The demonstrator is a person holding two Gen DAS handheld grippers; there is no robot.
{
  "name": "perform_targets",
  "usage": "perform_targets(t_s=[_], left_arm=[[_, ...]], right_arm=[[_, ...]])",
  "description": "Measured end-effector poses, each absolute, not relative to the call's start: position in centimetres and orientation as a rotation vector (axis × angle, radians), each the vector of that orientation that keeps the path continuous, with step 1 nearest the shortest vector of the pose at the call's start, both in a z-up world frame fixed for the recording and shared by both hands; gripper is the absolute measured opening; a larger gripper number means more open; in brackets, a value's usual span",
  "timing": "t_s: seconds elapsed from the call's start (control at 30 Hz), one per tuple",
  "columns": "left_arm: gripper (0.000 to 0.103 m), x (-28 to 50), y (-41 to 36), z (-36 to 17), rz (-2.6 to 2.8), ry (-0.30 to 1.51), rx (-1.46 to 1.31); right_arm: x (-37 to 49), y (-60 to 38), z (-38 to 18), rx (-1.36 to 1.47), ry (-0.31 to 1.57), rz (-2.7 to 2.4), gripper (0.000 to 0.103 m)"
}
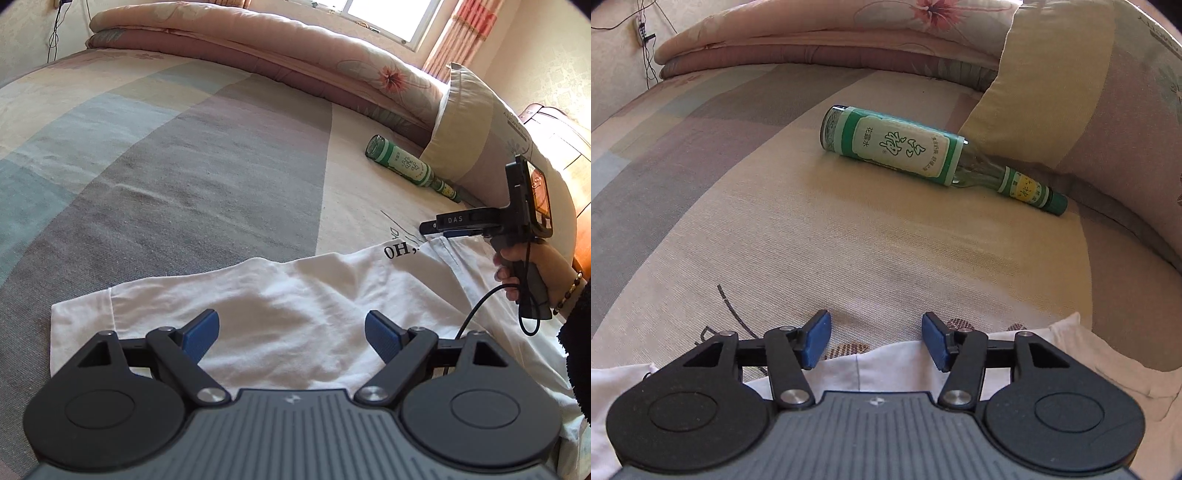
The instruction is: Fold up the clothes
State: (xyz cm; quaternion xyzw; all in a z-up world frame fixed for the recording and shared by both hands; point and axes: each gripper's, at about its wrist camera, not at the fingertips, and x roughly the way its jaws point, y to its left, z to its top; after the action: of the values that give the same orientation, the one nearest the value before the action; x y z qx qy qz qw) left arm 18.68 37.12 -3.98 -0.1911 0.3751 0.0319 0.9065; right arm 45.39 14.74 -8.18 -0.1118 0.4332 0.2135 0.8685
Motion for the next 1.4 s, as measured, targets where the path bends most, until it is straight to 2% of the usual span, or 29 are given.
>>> perform_targets(t_s=[0.13, 0.3, 0.4, 0.47, 0.53, 0.63, 1.07, 1.3, 1.4], left_arm=[[0.086, 18.6, 37.1, -3.9, 0.062, 0.766, -0.397], [0.086, 18.6, 36.9, -3.9, 0.064, 0.773, -0.388], [0.086, 18.4, 37.0, -3.8, 0.066, 0.771, -0.386], [0.086, 18.3, 37.3, -3.8, 0.070, 0.769, -0.387], [0.086, 18.1, 37.6, -3.7, 0.080, 0.765, -0.393], [0.086, 17.8, 38.3, -3.5, 0.089, 0.751, -0.407], [0.086, 13.3, 43.6, -3.5, 0.211, 0.724, -0.452], [0.086, 10.1, 48.8, -6.8, 0.081, 0.760, -0.785], [0.086, 9.8, 49.0, -7.6, 0.019, 0.762, -0.818]], right_arm=[[43.0, 13.4, -5.9, -0.171, 0.975, 0.521, 0.060], [40.7, 15.0, -7.3, -0.281, 1.050, 0.545, 0.063], [40.8, 16.9, -8.3, -0.351, 0.997, 0.525, 0.071], [42.2, 17.6, -8.9, -0.311, 0.964, 0.500, 0.083], [43.7, 17.4, -9.2, -0.245, 0.942, 0.490, 0.086], [43.6, 16.4, -8.4, -0.170, 0.928, 0.489, 0.080], [31.7, 11.8, -3.6, -0.109, 0.884, 0.652, 0.081], [27.7, 11.0, -2.2, -0.067, 0.859, 0.699, 0.081], [26.5, 10.9, -2.0, -0.055, 0.850, 0.711, 0.082]])
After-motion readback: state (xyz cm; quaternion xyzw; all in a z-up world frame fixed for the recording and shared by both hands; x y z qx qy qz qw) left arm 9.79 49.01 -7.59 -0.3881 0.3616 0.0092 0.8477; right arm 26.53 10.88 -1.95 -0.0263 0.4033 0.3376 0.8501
